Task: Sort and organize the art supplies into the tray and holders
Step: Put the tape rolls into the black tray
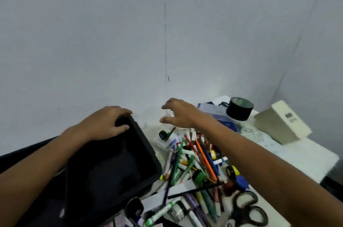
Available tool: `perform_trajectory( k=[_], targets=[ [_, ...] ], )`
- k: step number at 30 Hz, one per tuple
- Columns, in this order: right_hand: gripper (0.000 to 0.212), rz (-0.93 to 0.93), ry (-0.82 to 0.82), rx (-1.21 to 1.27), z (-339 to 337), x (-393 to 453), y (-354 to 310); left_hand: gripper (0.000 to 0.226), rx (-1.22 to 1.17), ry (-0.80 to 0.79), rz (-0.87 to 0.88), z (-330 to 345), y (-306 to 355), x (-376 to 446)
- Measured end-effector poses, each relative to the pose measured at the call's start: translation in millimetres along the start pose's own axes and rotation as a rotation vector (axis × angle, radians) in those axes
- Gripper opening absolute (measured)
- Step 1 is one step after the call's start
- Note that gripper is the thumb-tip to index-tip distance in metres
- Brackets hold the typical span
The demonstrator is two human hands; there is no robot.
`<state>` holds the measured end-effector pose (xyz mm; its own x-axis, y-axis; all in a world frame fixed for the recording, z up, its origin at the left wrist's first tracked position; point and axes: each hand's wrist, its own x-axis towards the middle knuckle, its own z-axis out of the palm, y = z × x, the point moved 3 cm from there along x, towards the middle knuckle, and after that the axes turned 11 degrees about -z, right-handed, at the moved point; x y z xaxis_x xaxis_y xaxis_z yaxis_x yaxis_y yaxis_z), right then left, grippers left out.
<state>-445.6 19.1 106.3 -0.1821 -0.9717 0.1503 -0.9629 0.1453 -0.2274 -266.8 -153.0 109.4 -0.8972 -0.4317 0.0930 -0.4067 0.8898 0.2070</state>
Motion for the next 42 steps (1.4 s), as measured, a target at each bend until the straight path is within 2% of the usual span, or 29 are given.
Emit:
perform_trajectory(
  k=[3,7,9,11,14,17,19,23,26,31,36,42],
  targets=[
    [0.059,0.134,0.005,-0.026,-27.0,-53.4,70.1,0.056,0.003,-0.041,0.062,26.2,71.1,54.1],
    [0.055,0.296,0.071,-0.08,-50.2,-109.7,158.6,0.065,0.031,-0.078,0.091,66.8,143.7,116.1],
    [0.052,0.336,0.074,-0.11,-53.9,-124.9,190.5,0.074,0.065,-0.106,0.048,86.2,157.8,138.3],
    [0.057,0.362,0.079,-0.127,-54.8,-133.4,216.2,0.092,0.109,-0.155,-0.015,103.3,163.8,154.7],
    [0.076,0.431,0.118,-0.069,-49.8,-138.4,239.8,0.119,0.098,-0.227,-0.088,121.4,164.0,164.7],
    [0.089,0.471,0.095,0.022,-37.1,-134.2,252.7,0.134,0.045,-0.256,-0.111,134.3,159.2,171.1],
    [0.087,0.485,0.097,0.091,-30.5,-130.2,257.0,0.133,0.016,-0.229,-0.102,138.5,155.9,174.3],
    [0.088,0.498,0.145,0.106,-28.7,-123.2,261.8,0.113,-0.005,-0.195,-0.084,134.1,155.8,174.3],
    [0.095,0.45,0.143,0.068,-37.5,-113.7,253.8,0.113,0.01,-0.19,-0.058,120.7,156.1,167.9],
    [0.092,0.278,0.105,0.028,-53.2,-80.8,204.6,0.108,-0.033,-0.134,-0.044,80.1,138.1,142.2],
    [0.091,0.071,0.083,0.09,-55.3,-34.5,120.0,0.094,-0.031,-0.061,-0.09,27.0,99.6,91.0],
    [0.096,-0.16,0.033,0.151,-33.7,22.7,-6.4,0.098,0.052,-0.021,-0.233,-23.1,19.5,-13.1]
  ],
)
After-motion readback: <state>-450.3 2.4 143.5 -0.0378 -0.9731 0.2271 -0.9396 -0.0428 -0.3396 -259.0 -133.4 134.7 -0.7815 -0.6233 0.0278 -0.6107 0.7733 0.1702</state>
